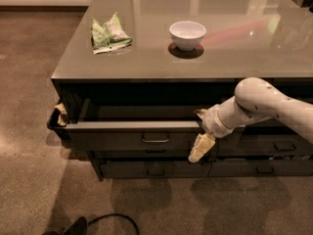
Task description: Open top drawer
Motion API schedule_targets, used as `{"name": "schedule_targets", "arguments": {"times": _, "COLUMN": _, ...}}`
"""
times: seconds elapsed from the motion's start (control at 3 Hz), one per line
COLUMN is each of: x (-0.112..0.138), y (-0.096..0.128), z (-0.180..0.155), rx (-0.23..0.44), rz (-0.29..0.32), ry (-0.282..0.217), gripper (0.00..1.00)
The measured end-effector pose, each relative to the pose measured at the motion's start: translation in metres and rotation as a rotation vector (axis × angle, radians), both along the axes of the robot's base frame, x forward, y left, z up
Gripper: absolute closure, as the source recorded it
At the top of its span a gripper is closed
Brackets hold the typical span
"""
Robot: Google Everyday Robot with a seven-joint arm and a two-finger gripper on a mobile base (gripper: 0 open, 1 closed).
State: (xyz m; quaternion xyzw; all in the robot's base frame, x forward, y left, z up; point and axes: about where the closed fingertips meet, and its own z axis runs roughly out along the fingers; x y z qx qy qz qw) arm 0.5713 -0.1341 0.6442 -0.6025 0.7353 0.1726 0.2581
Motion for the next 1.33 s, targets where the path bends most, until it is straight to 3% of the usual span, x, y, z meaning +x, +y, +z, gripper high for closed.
{"name": "schedule_targets", "arguments": {"times": 0.33, "x": -0.021, "y": -0.009, "z": -0.003, "rx": -0.013, "rz": -0.013, "ry": 0.022, "gripper": 0.0}}
{"name": "schedule_targets", "arguments": {"times": 0.67, "x": -0.029, "y": -0.013, "z": 0.0, "rx": -0.02, "rz": -0.016, "ry": 0.032, "gripper": 0.19}}
{"name": "schedule_targets", "arguments": {"times": 1.33, "x": -0.038, "y": -0.019, "z": 0.001, "rx": -0.028, "rz": -0.02, "ry": 0.046, "gripper": 0.65}}
